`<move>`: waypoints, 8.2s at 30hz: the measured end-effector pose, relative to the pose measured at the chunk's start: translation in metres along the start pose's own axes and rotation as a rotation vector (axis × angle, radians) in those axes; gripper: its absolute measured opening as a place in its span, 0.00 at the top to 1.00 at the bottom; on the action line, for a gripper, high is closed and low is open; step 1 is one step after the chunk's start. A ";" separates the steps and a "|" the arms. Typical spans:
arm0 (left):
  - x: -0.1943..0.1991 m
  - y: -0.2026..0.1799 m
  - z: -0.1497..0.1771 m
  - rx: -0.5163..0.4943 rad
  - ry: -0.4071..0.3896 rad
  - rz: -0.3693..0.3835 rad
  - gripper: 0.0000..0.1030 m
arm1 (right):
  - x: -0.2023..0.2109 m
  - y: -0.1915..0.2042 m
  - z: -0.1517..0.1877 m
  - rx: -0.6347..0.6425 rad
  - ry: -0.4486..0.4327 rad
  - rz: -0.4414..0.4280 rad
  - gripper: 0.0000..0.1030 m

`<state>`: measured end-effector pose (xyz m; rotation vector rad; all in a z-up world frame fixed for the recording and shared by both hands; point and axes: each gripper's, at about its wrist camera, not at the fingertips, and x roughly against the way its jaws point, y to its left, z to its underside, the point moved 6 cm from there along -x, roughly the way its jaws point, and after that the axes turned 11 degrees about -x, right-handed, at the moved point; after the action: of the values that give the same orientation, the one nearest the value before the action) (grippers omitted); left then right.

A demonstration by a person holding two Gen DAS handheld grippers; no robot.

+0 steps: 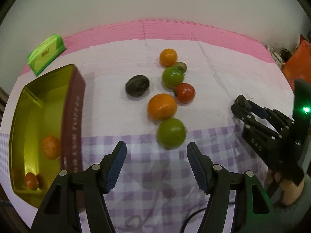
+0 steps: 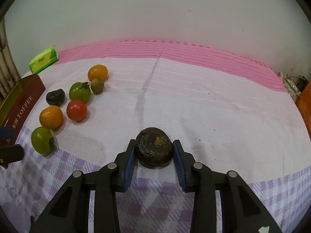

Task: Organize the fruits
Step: 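Grasp the dark avocado with the right tool while the left tool grasps the green tomato, then carry the green tomato into the tin tray and open the left tool, then carry the dark avocado into the tin tray and open the right tool, then grasp the red tomato with the right tool, then grasp the orange with the left tool, then carry the orange over the tin tray with the left tool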

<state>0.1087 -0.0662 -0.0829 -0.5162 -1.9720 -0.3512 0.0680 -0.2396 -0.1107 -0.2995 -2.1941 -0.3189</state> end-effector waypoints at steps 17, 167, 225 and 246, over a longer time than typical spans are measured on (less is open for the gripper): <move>-0.027 -0.014 -0.007 0.017 0.037 0.024 0.64 | 0.001 -0.001 0.000 -0.003 0.002 -0.005 0.66; 0.104 0.250 0.146 0.416 -0.009 -0.364 0.22 | 0.067 0.249 0.006 0.343 0.022 -0.353 0.52; -0.038 0.000 -0.041 -0.005 -0.013 0.046 0.42 | -0.006 0.031 -0.021 0.073 -0.011 0.011 0.72; 0.015 0.036 -0.003 0.043 -0.054 0.003 0.60 | -0.009 0.033 -0.021 0.069 -0.007 0.013 0.72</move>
<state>0.1236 -0.0333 -0.0676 -0.5057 -2.0258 -0.2952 0.0996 -0.2167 -0.1015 -0.2774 -2.2038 -0.2351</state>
